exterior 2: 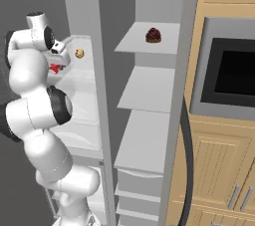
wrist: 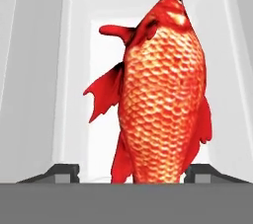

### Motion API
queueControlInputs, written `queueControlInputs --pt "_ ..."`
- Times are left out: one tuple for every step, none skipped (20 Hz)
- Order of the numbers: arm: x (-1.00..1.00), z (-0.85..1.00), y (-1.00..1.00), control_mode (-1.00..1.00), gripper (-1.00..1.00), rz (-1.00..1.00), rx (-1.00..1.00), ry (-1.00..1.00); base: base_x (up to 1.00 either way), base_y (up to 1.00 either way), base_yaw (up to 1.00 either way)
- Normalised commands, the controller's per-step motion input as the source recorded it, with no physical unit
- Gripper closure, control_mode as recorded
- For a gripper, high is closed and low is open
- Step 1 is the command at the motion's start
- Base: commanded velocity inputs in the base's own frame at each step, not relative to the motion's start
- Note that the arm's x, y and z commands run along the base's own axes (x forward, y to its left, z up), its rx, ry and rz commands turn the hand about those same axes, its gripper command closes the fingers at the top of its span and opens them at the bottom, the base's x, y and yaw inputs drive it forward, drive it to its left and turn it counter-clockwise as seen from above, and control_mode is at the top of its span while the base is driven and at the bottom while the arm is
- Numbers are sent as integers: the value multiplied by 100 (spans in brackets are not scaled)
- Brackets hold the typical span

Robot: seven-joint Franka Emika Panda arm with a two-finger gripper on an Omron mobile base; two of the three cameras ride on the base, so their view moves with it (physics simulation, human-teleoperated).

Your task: There's a fish in the fridge that needs to be moved to the freezer for freezing. Pick up the fish from the fridge, place it on any shelf in the freezer, and close the fridge and freezer doors when done.

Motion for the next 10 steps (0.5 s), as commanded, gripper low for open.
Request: queueControlInputs --pt "-1 -63 -13 -100 100 -1 1 16 0 0 0" --pt "-22 -71 -6 -100 100 -1 2 12 0 0 0" --pt "-35 -71 -6 -100 100 0 3 6 0 0 0" --pt "-44 -71 -12 -100 100 0 4 4 0 0 0" --pt "-58 -76 -16 -100 100 0 1 5 0 0 0" --pt "-55 -84 -11 -100 100 0 0 7 0 0 0" --pt "-59 -85 -10 -100 100 0 0 6 0 0 0" --pt "-62 -83 -11 -100 100 0 0 5 0 0 0" --pt "-64 -71 -13 -100 100 0 0 0 0 0 0" --pt "-66 -52 -14 -100 100 0 1 0 0 0 0"
